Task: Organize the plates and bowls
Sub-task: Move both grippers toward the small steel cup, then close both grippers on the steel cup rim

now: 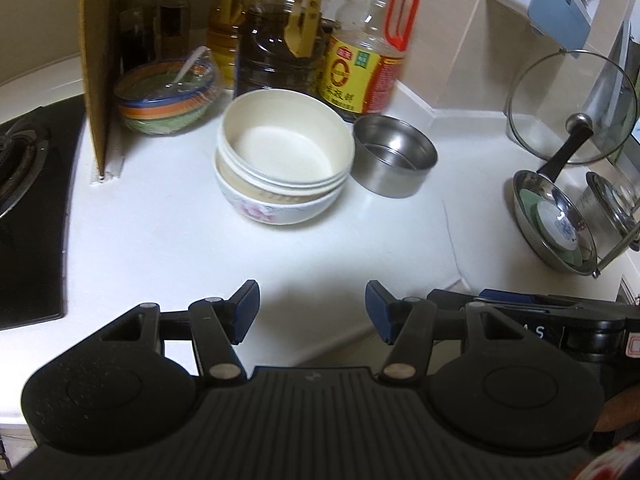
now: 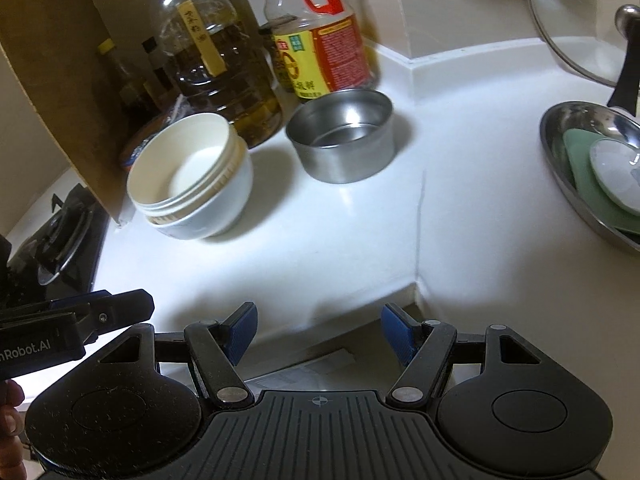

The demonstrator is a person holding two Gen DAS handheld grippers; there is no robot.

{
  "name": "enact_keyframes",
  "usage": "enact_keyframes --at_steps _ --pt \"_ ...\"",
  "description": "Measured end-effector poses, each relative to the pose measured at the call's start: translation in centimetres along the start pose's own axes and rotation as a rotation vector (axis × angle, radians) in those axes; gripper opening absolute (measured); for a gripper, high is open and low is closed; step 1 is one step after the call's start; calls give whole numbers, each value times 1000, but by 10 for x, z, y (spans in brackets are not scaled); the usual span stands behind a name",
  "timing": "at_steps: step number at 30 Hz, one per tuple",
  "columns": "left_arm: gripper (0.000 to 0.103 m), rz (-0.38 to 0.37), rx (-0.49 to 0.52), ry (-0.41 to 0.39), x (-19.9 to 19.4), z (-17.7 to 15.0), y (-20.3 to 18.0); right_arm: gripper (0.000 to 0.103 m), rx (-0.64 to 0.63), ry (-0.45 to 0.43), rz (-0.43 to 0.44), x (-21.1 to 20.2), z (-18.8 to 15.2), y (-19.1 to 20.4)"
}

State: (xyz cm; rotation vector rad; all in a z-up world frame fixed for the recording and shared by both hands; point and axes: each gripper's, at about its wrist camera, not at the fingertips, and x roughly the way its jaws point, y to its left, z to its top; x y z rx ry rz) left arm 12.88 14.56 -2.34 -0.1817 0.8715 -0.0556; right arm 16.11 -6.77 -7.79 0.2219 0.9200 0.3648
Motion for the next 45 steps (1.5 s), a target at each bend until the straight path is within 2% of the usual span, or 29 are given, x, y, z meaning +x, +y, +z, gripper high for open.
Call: enact_keyframes --at_steps 17,25,32,37,41,45 --pt "56 -13 39 42 43 21 -61 69 38 6 -54 -3 32 -55" --pt "55 9 57 -15 69 52 -87 68 34 -49 -57 5 62 -76" --pt "55 70 44 -72 94 85 -101 67 -5 -127 -8 16 105 -80" --pt "55 127 23 -82 112 104 -102 52 -38 -122 45 41 133 -83" --pt "54 174 20 -73 128 113 -101 44 -68 -104 76 63 146 -83" --pt "45 194 20 -51 142 120 -97 38 -98 -86 94 83 156 -81"
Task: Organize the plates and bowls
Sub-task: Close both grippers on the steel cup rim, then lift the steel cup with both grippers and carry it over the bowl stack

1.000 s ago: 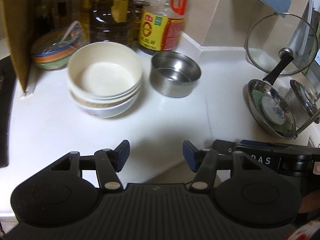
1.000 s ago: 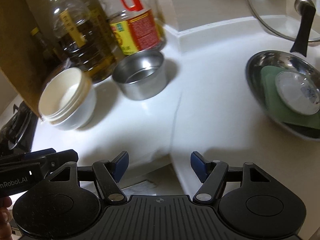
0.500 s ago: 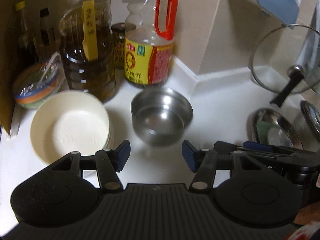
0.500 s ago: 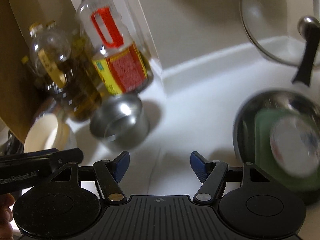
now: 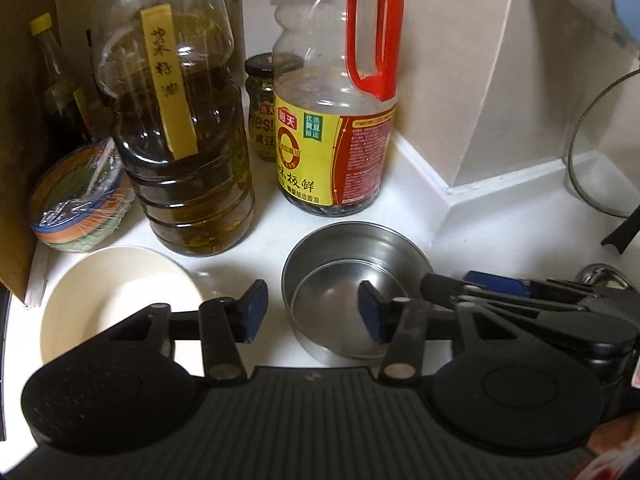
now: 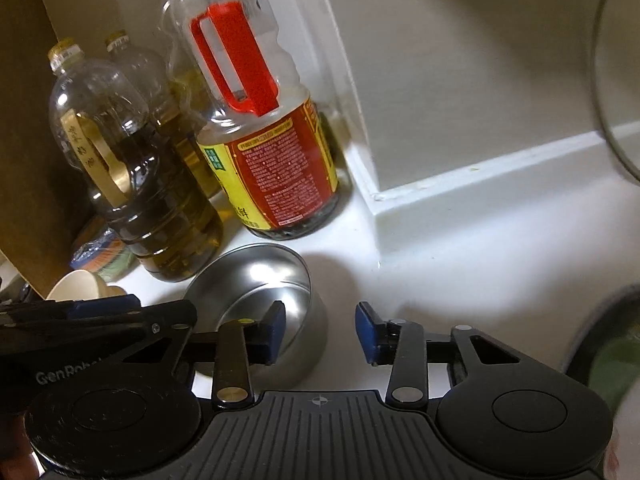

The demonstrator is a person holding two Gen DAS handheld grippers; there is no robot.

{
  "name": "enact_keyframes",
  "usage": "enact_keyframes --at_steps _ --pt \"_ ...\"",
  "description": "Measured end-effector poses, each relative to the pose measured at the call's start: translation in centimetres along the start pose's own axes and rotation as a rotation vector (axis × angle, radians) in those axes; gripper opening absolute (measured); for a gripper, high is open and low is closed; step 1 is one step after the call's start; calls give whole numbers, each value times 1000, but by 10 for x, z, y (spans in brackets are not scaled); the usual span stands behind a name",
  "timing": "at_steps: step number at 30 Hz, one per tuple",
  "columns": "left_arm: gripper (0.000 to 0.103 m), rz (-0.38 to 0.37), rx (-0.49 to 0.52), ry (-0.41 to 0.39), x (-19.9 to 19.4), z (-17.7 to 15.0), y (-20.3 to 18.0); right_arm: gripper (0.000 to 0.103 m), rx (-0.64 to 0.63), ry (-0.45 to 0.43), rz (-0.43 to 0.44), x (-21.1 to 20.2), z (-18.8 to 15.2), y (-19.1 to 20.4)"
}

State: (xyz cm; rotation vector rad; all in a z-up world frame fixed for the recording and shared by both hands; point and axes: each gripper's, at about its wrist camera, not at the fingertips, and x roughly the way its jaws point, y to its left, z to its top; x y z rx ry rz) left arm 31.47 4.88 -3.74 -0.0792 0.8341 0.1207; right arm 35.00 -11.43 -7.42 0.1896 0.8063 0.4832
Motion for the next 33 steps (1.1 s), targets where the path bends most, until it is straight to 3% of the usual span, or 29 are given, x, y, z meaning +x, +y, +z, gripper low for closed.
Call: enact_keyframes --at_steps 13,17,21,33 --pt "44 81 75 24 30 4 -7 19 14 24 6 35 5 -6" --pt "36 94 99 23 34 3 -10 9 -2 17 9 34 4 -4" --pt "35 77 96 27 31 2 -10 5 -80 24 -52 30 2 6" --pt "35 -15 135 48 5 -19 -24 5 16 35 -81 -6 -20 -14"
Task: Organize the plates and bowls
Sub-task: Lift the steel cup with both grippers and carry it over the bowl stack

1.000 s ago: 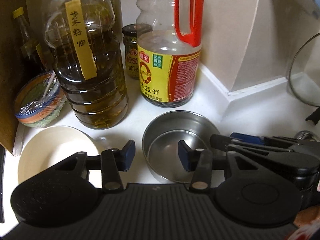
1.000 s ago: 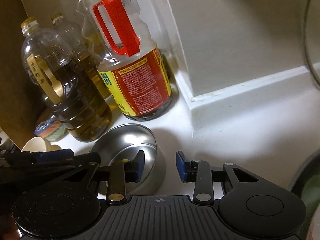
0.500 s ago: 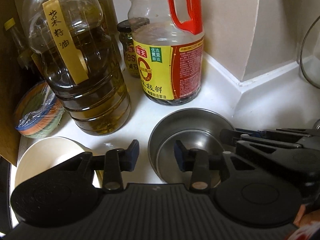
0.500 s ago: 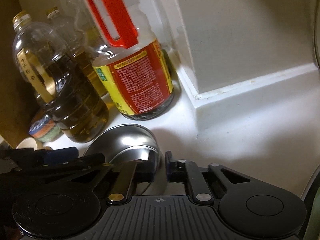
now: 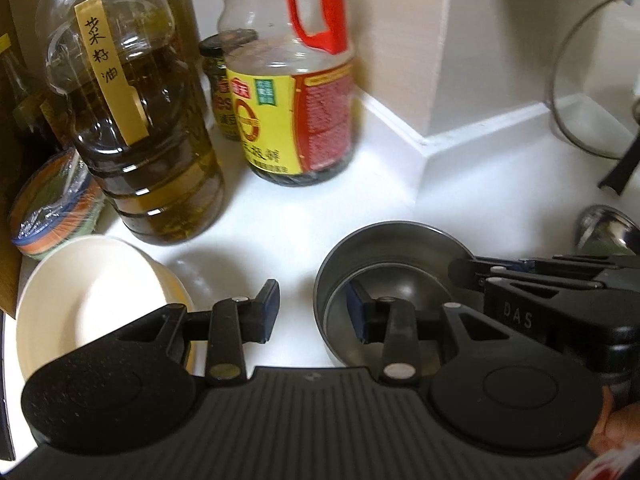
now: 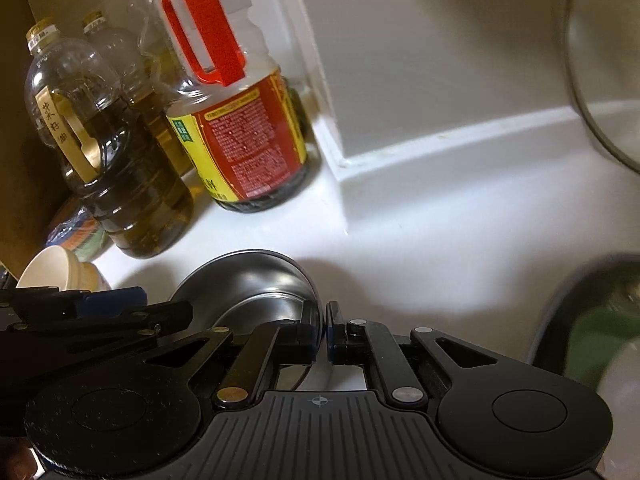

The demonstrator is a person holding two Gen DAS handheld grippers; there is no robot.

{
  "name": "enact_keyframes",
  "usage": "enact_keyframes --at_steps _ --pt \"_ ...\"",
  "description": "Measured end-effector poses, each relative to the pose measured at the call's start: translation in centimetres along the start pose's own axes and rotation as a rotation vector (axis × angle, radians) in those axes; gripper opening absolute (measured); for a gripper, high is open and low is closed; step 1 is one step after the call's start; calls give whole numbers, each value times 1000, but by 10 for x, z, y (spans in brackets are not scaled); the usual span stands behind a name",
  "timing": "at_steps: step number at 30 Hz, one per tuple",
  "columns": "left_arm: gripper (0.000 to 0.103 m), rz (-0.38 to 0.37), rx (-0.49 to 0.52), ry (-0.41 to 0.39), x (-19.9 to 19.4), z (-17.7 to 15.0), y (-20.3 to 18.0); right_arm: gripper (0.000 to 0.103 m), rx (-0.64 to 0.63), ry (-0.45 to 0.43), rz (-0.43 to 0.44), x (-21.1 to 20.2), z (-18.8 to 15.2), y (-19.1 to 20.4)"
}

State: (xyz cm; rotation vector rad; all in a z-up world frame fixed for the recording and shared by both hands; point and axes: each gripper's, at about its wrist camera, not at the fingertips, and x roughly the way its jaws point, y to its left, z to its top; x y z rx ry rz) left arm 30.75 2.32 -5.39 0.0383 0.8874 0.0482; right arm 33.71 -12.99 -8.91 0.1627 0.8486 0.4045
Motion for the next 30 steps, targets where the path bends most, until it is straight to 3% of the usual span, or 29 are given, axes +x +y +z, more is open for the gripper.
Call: enact_keyframes --at_steps 5,14,30 --pt "35 -49 -8 19 -8 -14 -4 5 26 -1 -18 -18 -16 -9" --pt "7 -109 -51 45 -8 -29 0 5 38 -11 -34 -32 -33 -7" --pt "5 -121 -77 -37 -47 -23 12 5 -28 -42 -49 -59 -22 18"
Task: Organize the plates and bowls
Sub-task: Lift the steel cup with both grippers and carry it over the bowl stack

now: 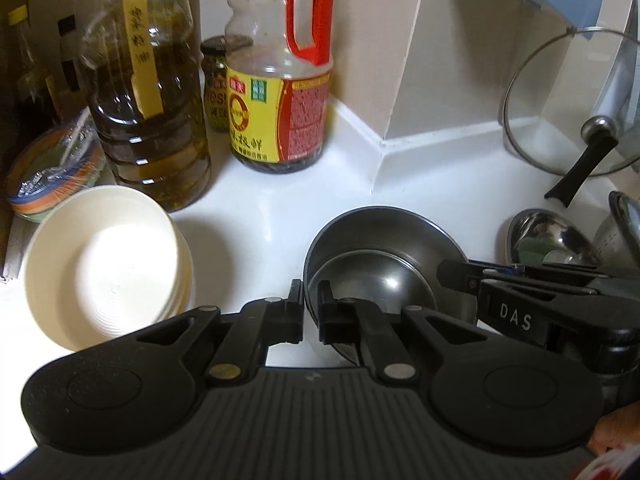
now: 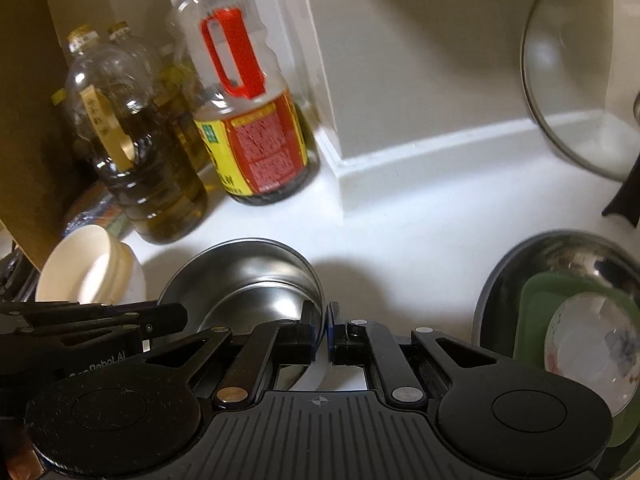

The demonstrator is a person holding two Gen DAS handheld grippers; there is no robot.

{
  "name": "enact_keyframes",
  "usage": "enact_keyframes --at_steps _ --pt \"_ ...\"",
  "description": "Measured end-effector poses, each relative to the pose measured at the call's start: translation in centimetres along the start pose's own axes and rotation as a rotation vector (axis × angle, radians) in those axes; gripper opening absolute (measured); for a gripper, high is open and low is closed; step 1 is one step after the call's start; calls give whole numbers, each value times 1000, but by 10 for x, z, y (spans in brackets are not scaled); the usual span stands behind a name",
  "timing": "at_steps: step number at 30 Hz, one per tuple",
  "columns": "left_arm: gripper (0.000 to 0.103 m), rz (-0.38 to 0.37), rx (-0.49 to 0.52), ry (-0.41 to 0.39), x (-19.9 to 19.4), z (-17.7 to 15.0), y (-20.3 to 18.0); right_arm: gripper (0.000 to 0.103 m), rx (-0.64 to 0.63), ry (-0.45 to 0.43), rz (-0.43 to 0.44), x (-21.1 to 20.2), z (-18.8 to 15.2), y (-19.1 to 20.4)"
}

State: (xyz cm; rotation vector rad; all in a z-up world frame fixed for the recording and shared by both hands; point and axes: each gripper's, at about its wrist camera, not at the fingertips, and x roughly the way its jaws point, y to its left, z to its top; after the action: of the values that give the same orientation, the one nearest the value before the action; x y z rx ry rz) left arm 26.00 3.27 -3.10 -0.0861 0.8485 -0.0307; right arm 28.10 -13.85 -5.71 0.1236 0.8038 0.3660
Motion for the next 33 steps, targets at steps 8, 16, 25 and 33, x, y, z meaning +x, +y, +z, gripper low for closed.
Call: enact_keyframes --at_steps 8,16,25,33 --pt "5 4 -28 -56 -28 4 14 5 -41 -32 24 -18 12 21" --pt "5 33 -71 -103 -53 6 39 5 -91 -55 68 -27 22 50" --pt "5 95 -126 -164 -78 10 75 5 -155 -85 135 -28 37 93" --pt "5 144 -170 -190 -92 9 107 5 -206 -89 185 -17 45 132"
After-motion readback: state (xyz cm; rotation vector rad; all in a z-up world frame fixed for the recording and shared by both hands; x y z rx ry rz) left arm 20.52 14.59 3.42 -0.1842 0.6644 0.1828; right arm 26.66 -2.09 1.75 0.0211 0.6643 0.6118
